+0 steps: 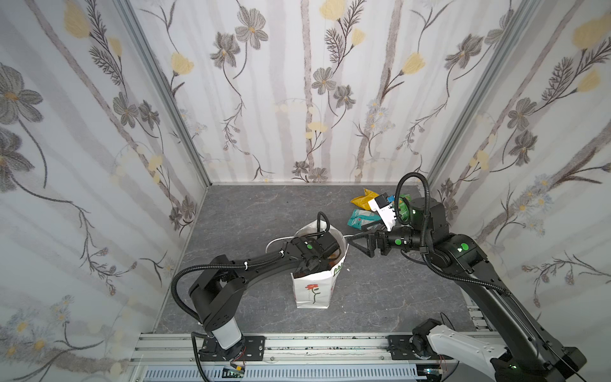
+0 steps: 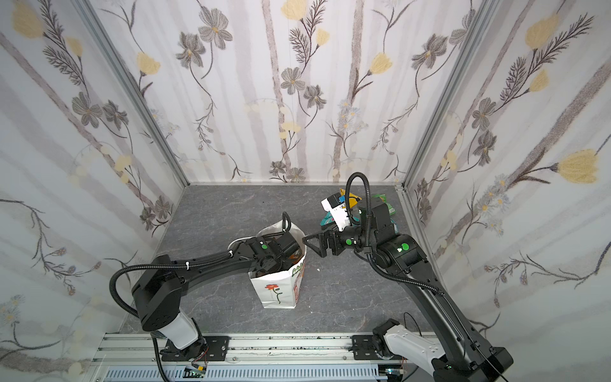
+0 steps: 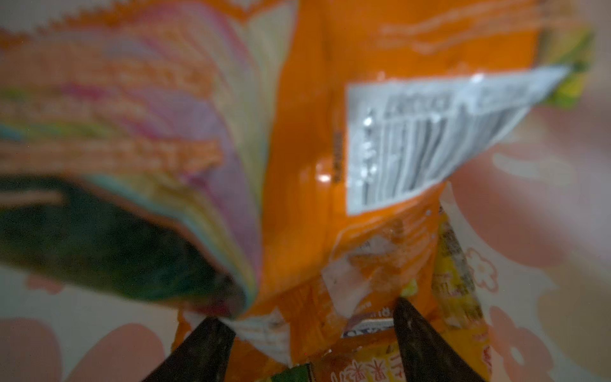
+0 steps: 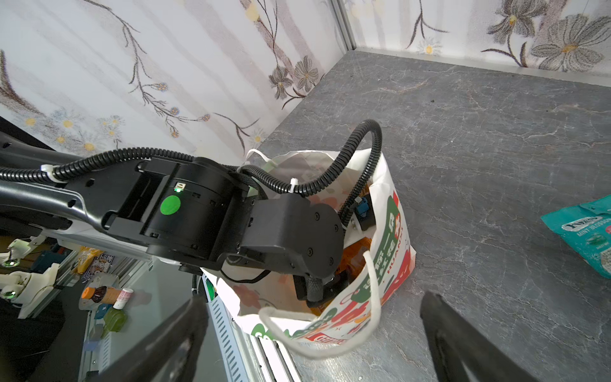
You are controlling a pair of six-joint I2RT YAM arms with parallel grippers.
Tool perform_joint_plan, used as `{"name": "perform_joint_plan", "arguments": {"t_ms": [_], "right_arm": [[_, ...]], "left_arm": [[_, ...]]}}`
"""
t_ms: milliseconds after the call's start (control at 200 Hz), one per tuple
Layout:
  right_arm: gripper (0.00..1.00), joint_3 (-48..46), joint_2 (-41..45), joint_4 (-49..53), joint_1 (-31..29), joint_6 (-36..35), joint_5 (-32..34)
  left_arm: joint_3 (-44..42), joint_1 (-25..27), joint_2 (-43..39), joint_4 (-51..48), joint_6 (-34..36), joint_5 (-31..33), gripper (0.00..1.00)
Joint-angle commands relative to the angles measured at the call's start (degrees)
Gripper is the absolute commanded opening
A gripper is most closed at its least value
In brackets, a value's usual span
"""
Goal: Take the snacks out of the paper bag
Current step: 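Lift the orange packet upward inside the bag with the left gripper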
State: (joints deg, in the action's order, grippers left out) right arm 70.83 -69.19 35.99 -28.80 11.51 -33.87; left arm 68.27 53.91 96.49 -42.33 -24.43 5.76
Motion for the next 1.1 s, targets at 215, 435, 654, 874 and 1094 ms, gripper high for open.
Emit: {"name": "perform_joint_plan", "arguments": {"t_ms": [215,435,654,874,1094], "right_arm": [[1.00,-0.43,0.36,-0.95,-0.03,-0.06,0.74],[1.00,-0.51,0.81,-0.85,-0.03,0.01,1.16],[1.00,-0.51,0.45,-1.27,-0.03,0.27,1.35],[1.00,-0.52,0.55,-1.43,0.01,0.53,1.78],[1.00,-0.31,0.81,-1.86,-0.02,0.80,2.31]], "left_arm": [[-2.07,-0.21,0.69,2.65,-1.79,-1.37,0.48],[-2.36,-0.21,0.03,3.15,-2.12,-1.37,0.20],[-1.05,-0.20,-2.19,1.92,-1.88,-1.32,0.00],[0.22,-0.22,-4.10,0.53,-1.87,-0.95,0.00],[1.59,-0.20,-5.39,-0.89,-1.70,-0.44,0.00]]}}
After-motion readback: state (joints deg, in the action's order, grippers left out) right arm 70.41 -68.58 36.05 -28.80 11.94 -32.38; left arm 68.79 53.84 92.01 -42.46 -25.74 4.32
